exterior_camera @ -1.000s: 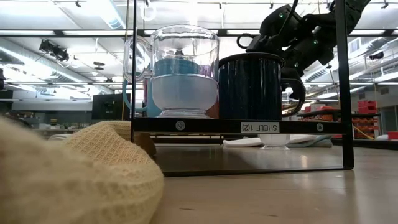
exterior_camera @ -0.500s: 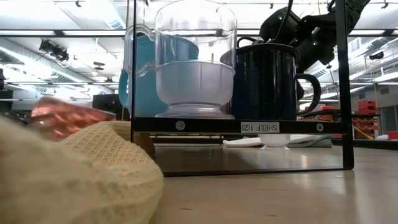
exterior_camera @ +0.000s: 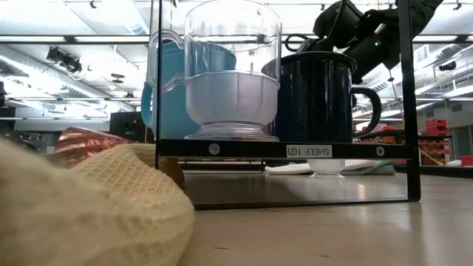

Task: Stack small to large cups/mugs on shelf
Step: Adjust the light orange cup on the shelf

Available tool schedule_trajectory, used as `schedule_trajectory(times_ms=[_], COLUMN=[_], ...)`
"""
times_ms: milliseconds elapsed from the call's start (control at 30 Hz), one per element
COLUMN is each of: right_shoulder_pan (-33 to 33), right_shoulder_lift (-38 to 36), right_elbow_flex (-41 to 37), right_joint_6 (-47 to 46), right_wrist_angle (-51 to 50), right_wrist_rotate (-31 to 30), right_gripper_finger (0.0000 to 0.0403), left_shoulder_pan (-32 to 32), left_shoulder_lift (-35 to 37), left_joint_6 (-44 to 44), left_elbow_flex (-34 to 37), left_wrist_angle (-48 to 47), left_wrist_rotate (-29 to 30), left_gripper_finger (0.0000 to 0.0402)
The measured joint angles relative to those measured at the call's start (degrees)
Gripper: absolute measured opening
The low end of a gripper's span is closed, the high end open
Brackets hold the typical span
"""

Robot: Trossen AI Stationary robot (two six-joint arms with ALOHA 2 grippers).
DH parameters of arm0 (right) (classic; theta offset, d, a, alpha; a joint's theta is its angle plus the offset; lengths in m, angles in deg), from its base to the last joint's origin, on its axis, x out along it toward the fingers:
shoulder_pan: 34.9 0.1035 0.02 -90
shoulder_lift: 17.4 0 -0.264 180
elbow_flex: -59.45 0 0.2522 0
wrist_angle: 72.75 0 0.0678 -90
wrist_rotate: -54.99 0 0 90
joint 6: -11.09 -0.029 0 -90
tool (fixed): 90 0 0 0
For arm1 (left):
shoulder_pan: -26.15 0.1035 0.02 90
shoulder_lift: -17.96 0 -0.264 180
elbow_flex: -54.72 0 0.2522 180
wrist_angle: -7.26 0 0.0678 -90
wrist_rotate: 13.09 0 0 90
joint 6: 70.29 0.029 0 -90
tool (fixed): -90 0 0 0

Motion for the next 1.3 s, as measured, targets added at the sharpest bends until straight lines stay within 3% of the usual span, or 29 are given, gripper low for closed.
schedule_trajectory(times_ms=[300, 400, 533, 833, 1033, 1200, 1300], right_shoulder_pan=[0.03, 0.02, -0.05, -5.07, -5.19, -5.11, -5.11], right_shoulder_lift=[-5.08, -7.21, -7.61, 7.19, 19.18, 24.14, 25.72], right_elbow_flex=[0.72, 5.85, 18.79, 53.80, 74.06, 79.44, 78.04], right_joint_6=[-0.98, -3.11, -3.81, -13.50, -17.62, -22.94, -27.26], right_wrist_angle=[-8.03, -18.43, -35.81, -77.09, -97.57, -99.06, -98.11], right_wrist_rotate=[0.17, -0.03, -1.61, -1.76, 0.86, 9.95, 12.96], right_gripper_finger=[0.0000, 0.0000, 0.0000, 0.0000, 0.0000, 0.0000, 0.0000], left_shoulder_pan=[0.00, 0.00, 0.00, 0.04, 0.04, 0.07, 0.04], left_shoulder_lift=[0.00, 0.00, 0.00, 0.00, 0.00, 0.02, 0.02], left_joint_6=[0.00, 0.09, 0.18, 3.89, 6.92, 7.61, 8.15], left_elbow_flex=[0.00, 0.00, 0.00, 0.00, 0.00, 0.00, 0.00], left_wrist_angle=[-0.11, -0.11, -0.11, -0.07, -0.05, -0.04, -0.04], left_wrist_rotate=[-0.02, -0.01, -0.02, 0.00, 0.01, 0.02, 0.02], left_gripper_finger=[0.0117, 0.0119, 0.0115, 0.0117, 0.0116, 0.0111, 0.0110])
